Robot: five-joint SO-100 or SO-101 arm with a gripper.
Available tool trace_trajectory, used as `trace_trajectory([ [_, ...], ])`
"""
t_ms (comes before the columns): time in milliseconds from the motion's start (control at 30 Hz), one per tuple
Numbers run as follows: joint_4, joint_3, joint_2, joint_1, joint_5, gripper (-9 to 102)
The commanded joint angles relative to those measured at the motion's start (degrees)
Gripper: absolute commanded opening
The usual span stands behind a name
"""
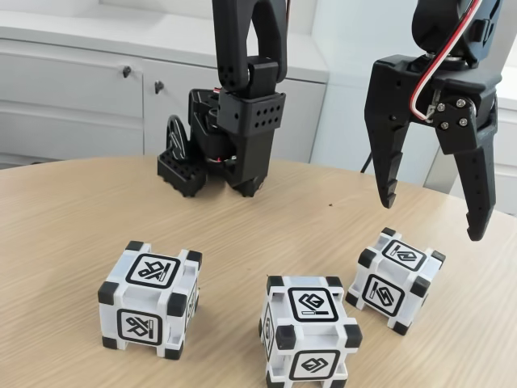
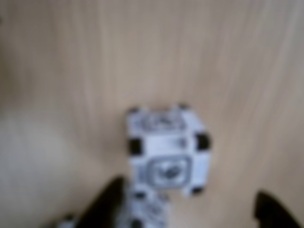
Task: Stack cubes from left to right.
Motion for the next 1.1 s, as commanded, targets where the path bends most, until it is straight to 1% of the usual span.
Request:
trace_trajectory([
  [0,0.3,-2.5,-0.7,0.8,-0.4,30],
  [433,-0.6,-2.5,-7.4,1.2,-7.5,30],
  [733,-0.6,-2.5,-11.8,7.5,-13.4,30],
  [1067,-0.7,-2.5,-19.8,8.1,-17.0,28],
])
